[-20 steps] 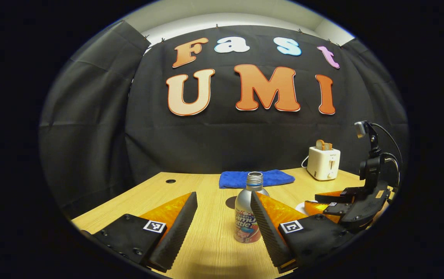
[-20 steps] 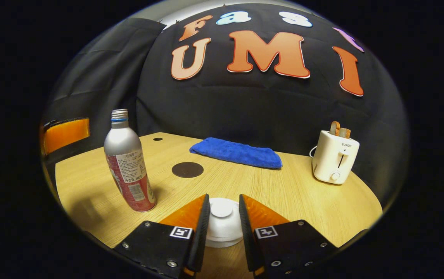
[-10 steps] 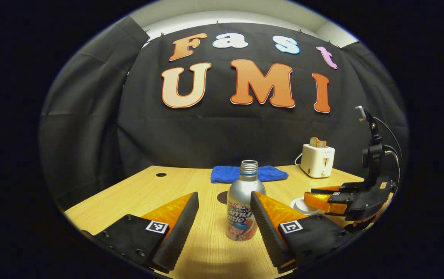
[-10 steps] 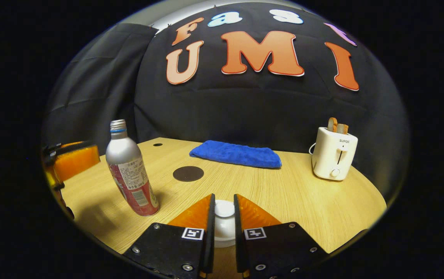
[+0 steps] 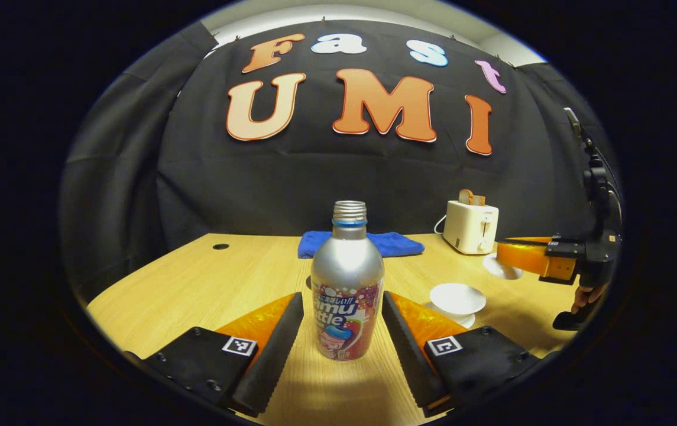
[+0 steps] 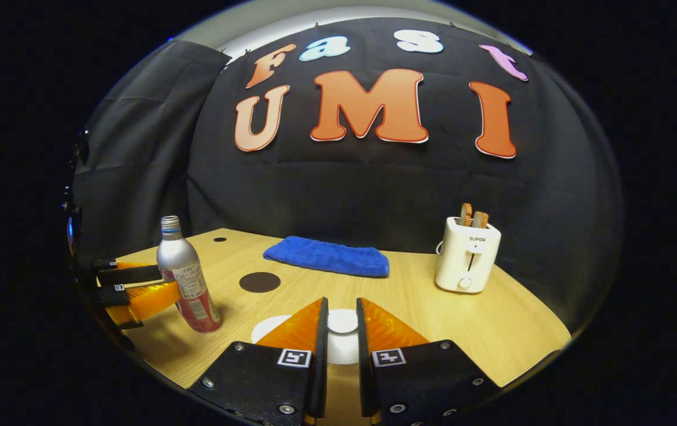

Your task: Open the teacup lid with one hand, grasp the water bottle and pour water into the teacup with the other hand; after pouring, place the water bottle on the coaster and then close the teacup lid.

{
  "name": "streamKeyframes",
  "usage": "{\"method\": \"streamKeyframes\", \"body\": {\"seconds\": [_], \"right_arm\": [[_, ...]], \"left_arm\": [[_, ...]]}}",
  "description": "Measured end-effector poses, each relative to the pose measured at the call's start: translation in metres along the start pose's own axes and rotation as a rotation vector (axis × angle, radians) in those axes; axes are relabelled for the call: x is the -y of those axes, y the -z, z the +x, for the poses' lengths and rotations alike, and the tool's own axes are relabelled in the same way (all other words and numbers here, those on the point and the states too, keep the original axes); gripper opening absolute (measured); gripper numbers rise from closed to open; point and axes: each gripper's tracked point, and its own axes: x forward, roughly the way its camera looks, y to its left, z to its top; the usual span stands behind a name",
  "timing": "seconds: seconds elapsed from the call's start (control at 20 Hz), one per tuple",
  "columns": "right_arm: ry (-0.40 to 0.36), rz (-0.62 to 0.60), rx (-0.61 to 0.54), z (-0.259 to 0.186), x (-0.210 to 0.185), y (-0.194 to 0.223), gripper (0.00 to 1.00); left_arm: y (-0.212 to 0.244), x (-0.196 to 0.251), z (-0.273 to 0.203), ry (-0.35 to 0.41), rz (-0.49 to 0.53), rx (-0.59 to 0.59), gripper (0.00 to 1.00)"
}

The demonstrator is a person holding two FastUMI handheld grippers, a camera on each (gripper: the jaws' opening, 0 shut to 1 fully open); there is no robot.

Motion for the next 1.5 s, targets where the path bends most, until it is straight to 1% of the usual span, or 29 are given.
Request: {"method": "streamKeyframes", "body": {"seconds": [0.05,0.1,0.25,0.3,0.35,0.4,0.45,0.5,0.55,0.6,0.65,0.7,0.75,0.8,0.85,0.9,0.95,1.0,1.05,1.1,1.15,1.2,1.25,1.45,1.5], "right_arm": [[0.015,-0.001,0.000,-0.002,0.007,0.001,0.23],[0.031,-0.001,0.002,-0.007,0.015,0.001,0.23],[0.070,0.006,0.002,-0.021,0.033,0.002,0.23],[0.084,0.007,0.002,-0.025,0.039,0.004,0.23],[0.098,0.008,0.000,-0.030,0.046,0.006,0.23],[0.113,0.009,0.000,-0.033,0.053,0.006,0.24],[0.127,0.009,0.001,-0.033,0.060,0.007,0.23],[0.140,0.010,0.003,-0.033,0.068,0.007,0.23],[0.150,0.014,0.004,-0.033,0.073,0.006,0.23],[0.155,0.019,0.004,-0.035,0.076,0.007,0.23],[0.161,0.030,0.005,-0.037,0.081,0.008,0.23],[0.160,0.034,-0.003,-0.040,0.083,0.012,0.19],[0.171,0.035,0.005,-0.042,0.087,0.013,0.23],[0.181,0.018,0.001,-0.043,0.092,0.015,0.23],[0.202,0.010,0.002,-0.044,0.099,0.017,0.23],[0.209,0.016,-0.002,-0.042,0.103,0.017,0.23],[0.211,0.032,-0.003,-0.042,0.104,0.017,0.23],[0.214,0.048,0.001,-0.041,0.105,0.015,0.23],[0.213,0.051,-0.002,-0.040,0.106,0.017,0.23],[0.219,0.047,0.001,-0.040,0.107,0.016,0.23],[0.219,0.039,0.005,-0.040,0.108,0.015,0.23],[0.220,0.035,0.010,-0.038,0.108,0.014,0.23],[0.212,0.031,0.006,-0.037,0.106,0.014,0.23],[0.205,-0.005,0.010,-0.035,0.101,0.012,0.23],[0.199,-0.015,0.013,-0.034,0.098,0.011,0.23]], "left_arm": [[0.003,0.004,0.003,0.004,-0.015,-0.016,0.85],[0.007,0.007,0.007,0.006,-0.026,-0.031,0.89],[0.010,0.009,0.012,-0.009,-0.021,-0.047,0.89],[0.009,0.009,0.015,-0.004,-0.018,-0.047,0.82],[0.008,0.010,0.017,-0.001,-0.016,-0.044,0.80],[0.008,0.010,0.020,-0.004,-0.013,-0.046,0.83],[0.007,0.010,0.023,-0.009,-0.014,-0.043,0.77],[0.004,0.009,0.023,-0.015,-0.012,-0.038,0.77],[-0.003,0.004,0.023,-0.038,0.000,-0.018,0.71],[-0.011,-0.006,0.026,-0.082,0.003,0.013,0.41],[-0.008,-0.020,0.037,-0.145,0.015,0.002,0.10],[0.010,-0.021,0.030,-0.150,-0.008,-0.062,0.11],[0.003,-0.015,0.024,-0.107,-0.050,-0.012,0.19],[0.016,-0.014,0.034,-0.101,-0.053,-0.046,0.27],[0.031,-0.015,0.034,-0.107,-0.036,-0.098,0.43],[0.030,-0.013,0.030,-0.104,-0.034,-0.096,0.54],[0.023,-0.009,0.037,-0.076,-0.044,-0.069,0.65],[0.019,-0.003,0.033,-0.049,-0.040,-0.066,0.67],[0.016,-0.002,0.033,-0.047,-0.027,-0.059,0.79],[0.014,-0.003,0.038,-0.044,-0.012,-0.052,0.80],[0.010,-0.009,0.042,-0.059,0.004,-0.041,0.88],[0.007,-0.014,0.048,-0.071,0.010,-0.031,0.93],[0.004,-0.013,0.053,-0.065,0.012,-0.028,0.96],[0.006,-0.004,0.074,-0.035,0.034,-0.046,0.96],[0.007,-0.003,0.081,-0.040,0.039,-0.045,0.96]]}}
